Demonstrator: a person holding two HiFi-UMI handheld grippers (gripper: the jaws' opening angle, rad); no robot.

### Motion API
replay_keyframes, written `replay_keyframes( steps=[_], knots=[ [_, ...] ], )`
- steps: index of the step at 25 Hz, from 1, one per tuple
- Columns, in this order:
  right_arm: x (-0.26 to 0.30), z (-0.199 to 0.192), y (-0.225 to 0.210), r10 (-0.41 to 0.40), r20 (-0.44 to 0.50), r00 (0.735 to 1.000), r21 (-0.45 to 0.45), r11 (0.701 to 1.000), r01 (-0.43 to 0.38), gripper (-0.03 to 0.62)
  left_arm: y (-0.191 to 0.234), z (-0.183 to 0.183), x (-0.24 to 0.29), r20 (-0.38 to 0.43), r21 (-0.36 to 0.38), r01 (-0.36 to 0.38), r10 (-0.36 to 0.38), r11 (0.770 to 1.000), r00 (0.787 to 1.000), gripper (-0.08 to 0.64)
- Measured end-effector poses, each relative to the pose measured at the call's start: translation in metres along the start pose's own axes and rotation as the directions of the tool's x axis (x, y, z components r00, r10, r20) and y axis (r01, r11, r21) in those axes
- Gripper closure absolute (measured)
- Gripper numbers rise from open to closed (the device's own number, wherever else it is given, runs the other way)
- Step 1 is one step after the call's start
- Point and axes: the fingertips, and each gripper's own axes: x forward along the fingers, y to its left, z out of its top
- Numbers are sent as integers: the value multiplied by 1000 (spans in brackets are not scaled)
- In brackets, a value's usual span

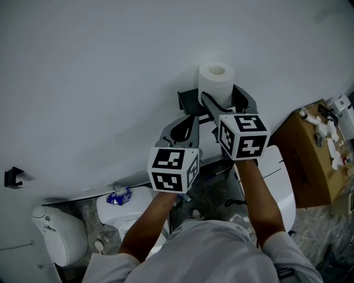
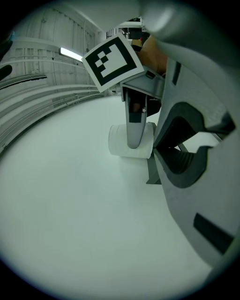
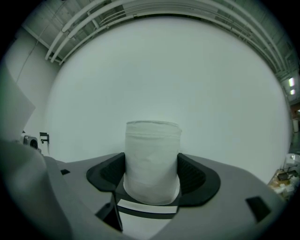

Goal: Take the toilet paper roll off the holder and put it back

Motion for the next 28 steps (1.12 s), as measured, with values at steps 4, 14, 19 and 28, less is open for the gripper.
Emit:
replay_keyframes(
  steps=[4,14,19,28],
  knots=[
    [-9,6,-6,-3,14,1000,5,1000,3,244,-8,0,3,0,0,8,-8,1000,1000,555],
    [-39,16,-21,-13,52,999,-5,1000,13,244,-34,-2,9,-5,10,34,-34,999,999,555],
    [-56,14,-31,-22,60,998,-4,1000,22,244,-50,-5,13,-13,13,48,-48,999,999,555],
    [-92,5,-57,-35,73,997,-8,999,35,244,-87,-6,24,-5,17,70,-70,997,998,555]
  ],
)
